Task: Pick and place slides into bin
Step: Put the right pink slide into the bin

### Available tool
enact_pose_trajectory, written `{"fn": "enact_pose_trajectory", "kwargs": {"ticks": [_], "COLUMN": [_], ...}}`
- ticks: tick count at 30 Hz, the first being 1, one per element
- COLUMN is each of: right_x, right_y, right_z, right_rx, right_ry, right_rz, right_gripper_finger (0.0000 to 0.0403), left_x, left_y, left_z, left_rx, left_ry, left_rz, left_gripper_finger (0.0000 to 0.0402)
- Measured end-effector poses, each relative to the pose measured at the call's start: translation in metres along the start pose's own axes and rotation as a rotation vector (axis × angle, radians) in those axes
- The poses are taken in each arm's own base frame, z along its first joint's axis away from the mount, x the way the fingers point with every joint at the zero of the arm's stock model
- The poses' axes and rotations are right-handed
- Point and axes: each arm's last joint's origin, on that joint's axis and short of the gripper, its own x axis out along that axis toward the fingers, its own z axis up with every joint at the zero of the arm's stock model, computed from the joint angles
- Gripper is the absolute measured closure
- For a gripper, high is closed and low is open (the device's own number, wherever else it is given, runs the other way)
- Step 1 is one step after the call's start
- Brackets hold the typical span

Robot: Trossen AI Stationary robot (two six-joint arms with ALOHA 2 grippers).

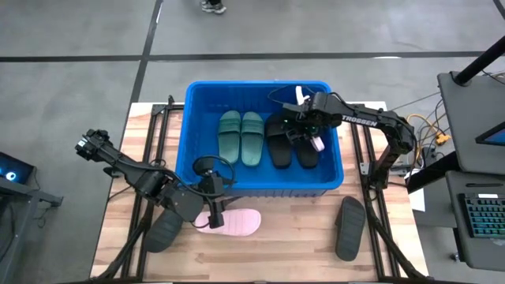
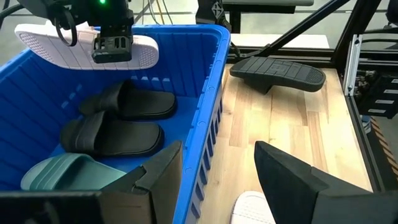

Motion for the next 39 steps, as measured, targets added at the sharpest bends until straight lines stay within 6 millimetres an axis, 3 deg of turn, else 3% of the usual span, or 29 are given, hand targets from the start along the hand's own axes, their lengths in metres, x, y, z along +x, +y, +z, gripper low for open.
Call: {"fn": "enact_pose_trajectory", "kwargs": {"ticks": [24, 39], "right_x": [0.018, 0.021], "right_y": [0.007, 0.003], "right_z": [-0.001, 0.013], "right_rx": [-0.090, -0.119], "right_ry": [0.005, -0.057], "right_rz": [0.011, 0.030], "right_gripper_finger": [0.0348, 0.0349], "left_x": [0.003, 0.020], "left_y": [0.005, 0.032], "left_z": [0.002, 0.011], "left_rx": [0.013, -0.033], "left_ry": [-0.003, -0.001], "left_rz": [0.021, 0.123], "left_gripper_finger": [0.0217, 0.0217]}}
